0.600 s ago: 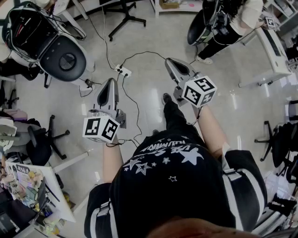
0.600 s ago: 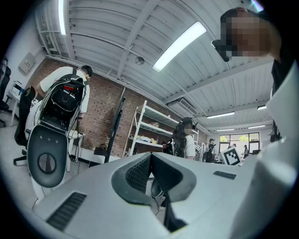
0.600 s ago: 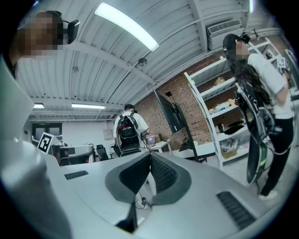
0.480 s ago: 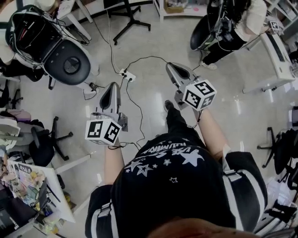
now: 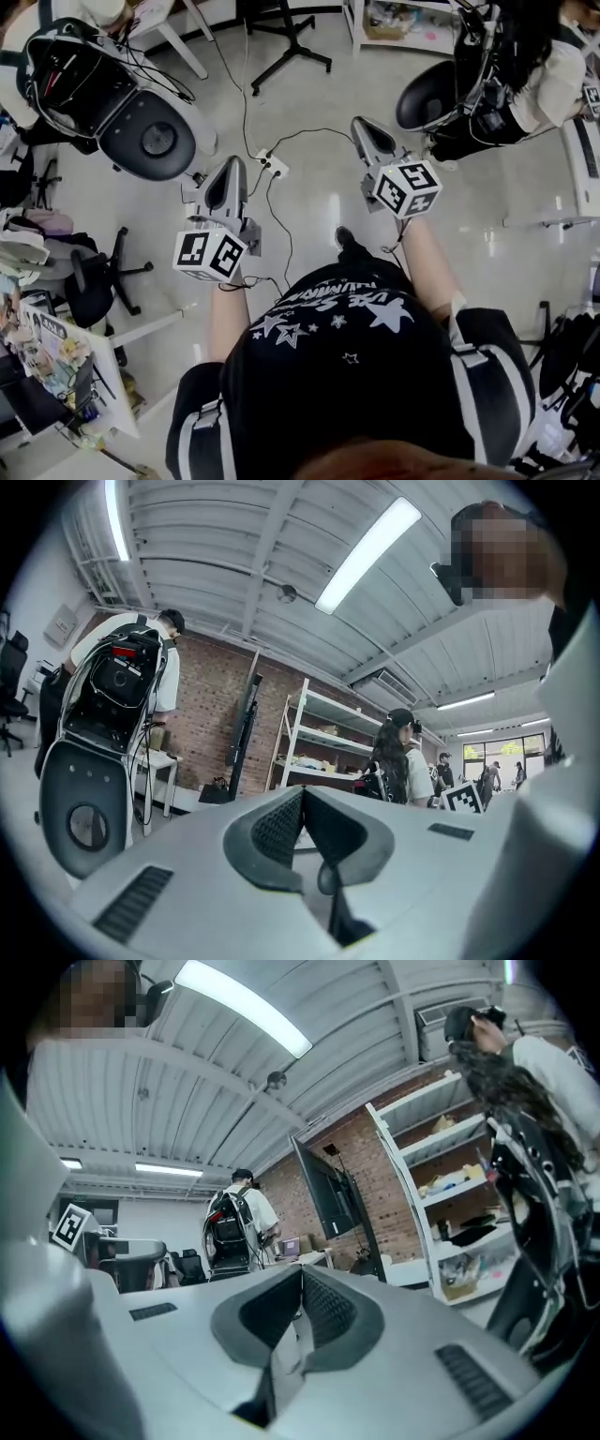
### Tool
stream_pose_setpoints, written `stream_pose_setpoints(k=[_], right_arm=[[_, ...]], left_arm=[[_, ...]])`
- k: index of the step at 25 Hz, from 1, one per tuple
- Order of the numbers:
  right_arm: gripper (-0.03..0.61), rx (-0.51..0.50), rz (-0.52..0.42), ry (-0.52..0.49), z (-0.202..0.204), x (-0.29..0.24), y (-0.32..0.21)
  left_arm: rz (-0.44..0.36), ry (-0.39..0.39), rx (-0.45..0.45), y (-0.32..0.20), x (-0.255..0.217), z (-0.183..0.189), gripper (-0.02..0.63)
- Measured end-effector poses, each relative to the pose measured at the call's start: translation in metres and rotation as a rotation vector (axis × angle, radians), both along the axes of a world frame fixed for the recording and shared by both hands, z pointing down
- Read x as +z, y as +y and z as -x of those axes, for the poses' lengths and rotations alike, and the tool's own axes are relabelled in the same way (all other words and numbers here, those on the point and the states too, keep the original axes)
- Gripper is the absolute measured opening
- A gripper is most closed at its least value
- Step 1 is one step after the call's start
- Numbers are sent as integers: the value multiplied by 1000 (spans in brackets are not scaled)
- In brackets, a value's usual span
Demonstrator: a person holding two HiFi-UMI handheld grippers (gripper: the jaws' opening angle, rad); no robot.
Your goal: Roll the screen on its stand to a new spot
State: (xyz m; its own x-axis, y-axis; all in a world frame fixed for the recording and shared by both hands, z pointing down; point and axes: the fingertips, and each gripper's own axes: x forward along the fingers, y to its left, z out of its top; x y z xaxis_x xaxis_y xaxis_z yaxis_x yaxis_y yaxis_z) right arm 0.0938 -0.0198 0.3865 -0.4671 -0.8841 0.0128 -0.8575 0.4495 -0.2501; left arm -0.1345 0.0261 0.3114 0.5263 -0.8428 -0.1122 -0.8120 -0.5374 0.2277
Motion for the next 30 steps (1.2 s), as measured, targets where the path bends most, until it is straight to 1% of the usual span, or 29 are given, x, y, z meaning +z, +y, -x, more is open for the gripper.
stream_pose_setpoints(k=[2,6,9,11,13,16,19,22,26,30], right_arm=[[6,-21,-12,11,-9,-7,-20],[6,-45,-40,-2,-36,-20,-62],[6,-68,-36,-25,-61,-20,-96],[6,-91,-29,-48,-71,-22,-110],[6,-116,-29,-59,-69,-24,-117],[6,-146,-25,-58,-58,-21,-126],[6,-165,-6,-62,-52,-10,-136],[6,-145,14,-45,-51,-2,-152],[6,-88,7,55,-53,-1,-174],[6,-42,5,34,-60,-11,-212]], left_arm=[[-8,-1,-9,-19,-5,-10,11],[-32,1,-33,-57,-14,-32,11],[-45,8,-58,-91,-18,-55,11],[-53,25,-74,-104,-21,-66,11],[-49,34,-87,-108,-20,-70,11],[-26,13,-87,-112,-11,-72,11],[-20,1,-94,-124,-8,-70,11],[-18,36,-120,-145,-8,-58,11],[0,67,-98,-189,-3,-48,12],[-26,53,-63,-237,-12,-48,12]])
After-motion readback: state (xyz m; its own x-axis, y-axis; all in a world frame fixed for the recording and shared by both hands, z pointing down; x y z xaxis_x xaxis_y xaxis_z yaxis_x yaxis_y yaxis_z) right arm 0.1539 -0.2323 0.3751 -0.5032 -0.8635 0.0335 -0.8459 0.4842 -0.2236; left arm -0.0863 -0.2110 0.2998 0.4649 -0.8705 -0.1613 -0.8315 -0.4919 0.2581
